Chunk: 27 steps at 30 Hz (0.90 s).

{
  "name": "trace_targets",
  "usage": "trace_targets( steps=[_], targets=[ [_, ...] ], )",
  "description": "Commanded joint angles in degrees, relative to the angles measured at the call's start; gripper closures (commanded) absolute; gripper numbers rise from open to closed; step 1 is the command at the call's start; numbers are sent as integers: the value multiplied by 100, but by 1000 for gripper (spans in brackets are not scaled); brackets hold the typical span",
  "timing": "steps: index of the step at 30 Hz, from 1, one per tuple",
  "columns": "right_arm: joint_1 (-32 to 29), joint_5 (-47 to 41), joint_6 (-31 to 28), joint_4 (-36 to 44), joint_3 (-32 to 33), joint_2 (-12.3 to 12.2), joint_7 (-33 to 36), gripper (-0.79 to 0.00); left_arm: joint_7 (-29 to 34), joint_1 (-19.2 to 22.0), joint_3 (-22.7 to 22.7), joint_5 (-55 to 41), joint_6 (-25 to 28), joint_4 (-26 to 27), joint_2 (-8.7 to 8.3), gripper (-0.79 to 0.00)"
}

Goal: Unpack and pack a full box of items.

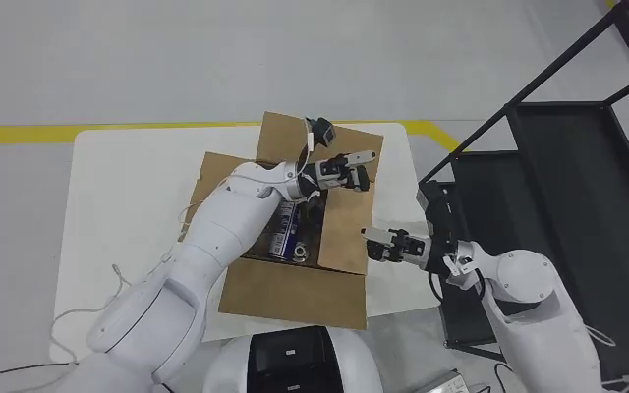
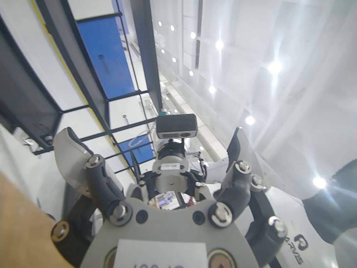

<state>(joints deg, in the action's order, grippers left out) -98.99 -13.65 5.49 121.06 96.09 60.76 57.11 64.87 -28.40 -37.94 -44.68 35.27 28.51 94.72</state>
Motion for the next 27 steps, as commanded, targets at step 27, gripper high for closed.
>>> trace_targets(
  steps=[27],
  targets=[
    [-248, -1014, -567, -214, 412, -96, 431, -785, -476, -529, -324, 2614, -876, 822, -764, -785]
  ],
)
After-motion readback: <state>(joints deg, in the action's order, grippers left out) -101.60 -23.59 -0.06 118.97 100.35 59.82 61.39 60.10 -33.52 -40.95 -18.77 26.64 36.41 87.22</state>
